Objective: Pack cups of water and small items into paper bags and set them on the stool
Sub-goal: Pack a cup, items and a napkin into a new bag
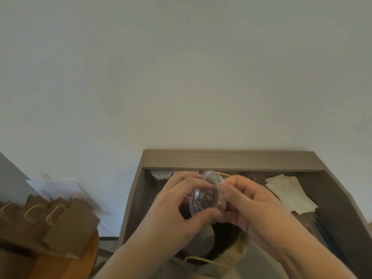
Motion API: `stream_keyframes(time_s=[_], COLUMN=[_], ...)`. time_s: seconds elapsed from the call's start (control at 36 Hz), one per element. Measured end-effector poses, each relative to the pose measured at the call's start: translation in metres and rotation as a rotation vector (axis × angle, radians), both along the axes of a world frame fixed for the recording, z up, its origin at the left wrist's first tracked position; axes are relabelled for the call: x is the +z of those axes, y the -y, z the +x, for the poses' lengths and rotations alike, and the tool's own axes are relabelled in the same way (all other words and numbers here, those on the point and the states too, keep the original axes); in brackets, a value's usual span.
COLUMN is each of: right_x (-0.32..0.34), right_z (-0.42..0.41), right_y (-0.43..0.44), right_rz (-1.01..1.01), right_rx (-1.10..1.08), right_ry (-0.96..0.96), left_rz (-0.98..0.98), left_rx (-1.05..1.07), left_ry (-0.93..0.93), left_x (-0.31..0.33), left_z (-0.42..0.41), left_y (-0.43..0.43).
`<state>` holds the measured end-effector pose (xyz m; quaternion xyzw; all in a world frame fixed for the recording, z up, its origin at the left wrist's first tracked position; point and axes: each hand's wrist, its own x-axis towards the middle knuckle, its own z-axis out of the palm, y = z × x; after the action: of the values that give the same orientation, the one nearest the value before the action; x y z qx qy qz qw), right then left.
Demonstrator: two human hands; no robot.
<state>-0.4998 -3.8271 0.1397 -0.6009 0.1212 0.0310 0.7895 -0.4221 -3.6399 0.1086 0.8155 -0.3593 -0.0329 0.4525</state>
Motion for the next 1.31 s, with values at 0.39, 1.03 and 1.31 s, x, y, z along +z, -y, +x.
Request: stream_keyframes(time_s=[0.39,1.03,1.31], right_x=[0.001,-0.011,-0.020], right_z=[-0.006,-0.004,-0.003], right_y=[-0.005,-0.013,-0.013], right_rz=[-0.236,-0.379,-0.489], right_rx=[0.008,-0.069,-0.064], right_ry=[0.123,0.273,0.303], left_rz=[-0.158,-0.163,-0.130], left_rx=[-0.027,0.068,-0.040], left_ry=[-0.289,-0.026,-0.159], left_x=[-0.008,-0.008,-0.006], left_z=[-0.002,-0.004,-0.005], left_y=[-0.004,0.002,0.002])
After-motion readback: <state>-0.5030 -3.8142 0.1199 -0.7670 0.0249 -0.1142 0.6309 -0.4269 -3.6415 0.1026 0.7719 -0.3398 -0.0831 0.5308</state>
